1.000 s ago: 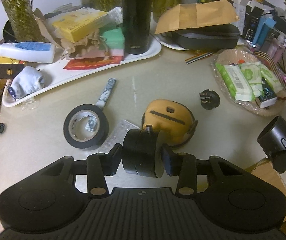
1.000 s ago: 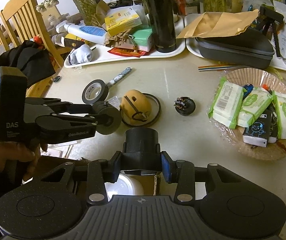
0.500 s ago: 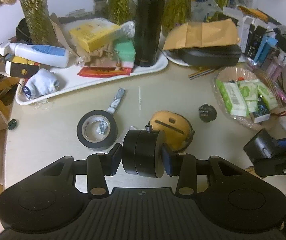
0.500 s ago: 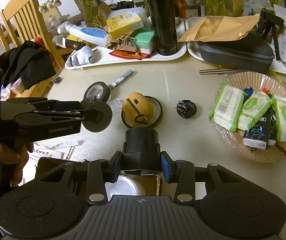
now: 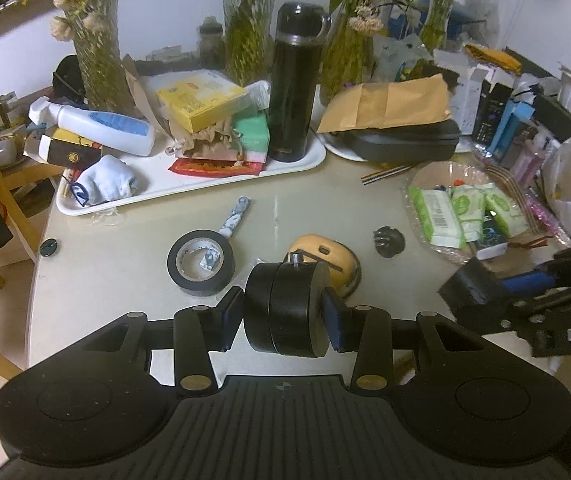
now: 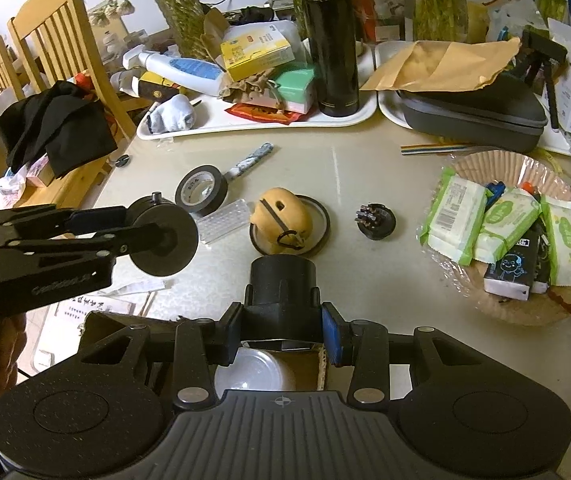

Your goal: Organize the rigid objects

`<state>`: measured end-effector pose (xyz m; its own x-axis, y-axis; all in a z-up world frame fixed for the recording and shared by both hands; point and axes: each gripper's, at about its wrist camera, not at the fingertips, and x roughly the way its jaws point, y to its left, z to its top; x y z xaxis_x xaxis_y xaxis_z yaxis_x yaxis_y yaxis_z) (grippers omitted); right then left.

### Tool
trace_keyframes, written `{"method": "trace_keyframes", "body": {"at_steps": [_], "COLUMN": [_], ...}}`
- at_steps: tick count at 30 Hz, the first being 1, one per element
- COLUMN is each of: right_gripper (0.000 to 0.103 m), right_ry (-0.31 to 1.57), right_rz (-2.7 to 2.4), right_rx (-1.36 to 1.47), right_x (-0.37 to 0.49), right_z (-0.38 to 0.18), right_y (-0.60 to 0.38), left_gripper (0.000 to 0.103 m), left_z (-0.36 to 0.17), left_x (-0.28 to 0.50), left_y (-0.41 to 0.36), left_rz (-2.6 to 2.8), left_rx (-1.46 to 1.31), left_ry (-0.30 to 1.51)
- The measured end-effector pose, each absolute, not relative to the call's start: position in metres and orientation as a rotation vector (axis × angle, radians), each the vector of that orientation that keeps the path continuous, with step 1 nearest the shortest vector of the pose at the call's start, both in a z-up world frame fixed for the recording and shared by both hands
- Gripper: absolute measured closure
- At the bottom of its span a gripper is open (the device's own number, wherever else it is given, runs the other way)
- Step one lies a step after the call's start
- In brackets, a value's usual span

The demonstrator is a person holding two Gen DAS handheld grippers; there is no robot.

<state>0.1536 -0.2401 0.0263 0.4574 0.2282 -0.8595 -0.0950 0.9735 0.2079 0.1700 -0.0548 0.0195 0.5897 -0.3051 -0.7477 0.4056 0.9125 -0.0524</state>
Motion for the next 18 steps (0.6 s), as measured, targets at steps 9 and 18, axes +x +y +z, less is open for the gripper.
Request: {"method": "trace_keyframes", "body": {"at_steps": [9,18], "right_gripper": [0.059,0.059], "right_ry": [1.065,1.064], "right_rz": [0.216,0.233], "right_rx": [0.118,0.122], "right_x": [0.143,0.128], "right_z": [0.032,0.033], "right_y": [-0.232,-0.225], "left_gripper": [0.062,0.062], "left_z": [0.029,0.021], "left_x": [0.136,0.112], "left_y": [-0.041,-0.033], "left_rz": [-0.411,-0.397], "left_rx": [0.083,0.097], "left_ry": [0.832,0.855]}}
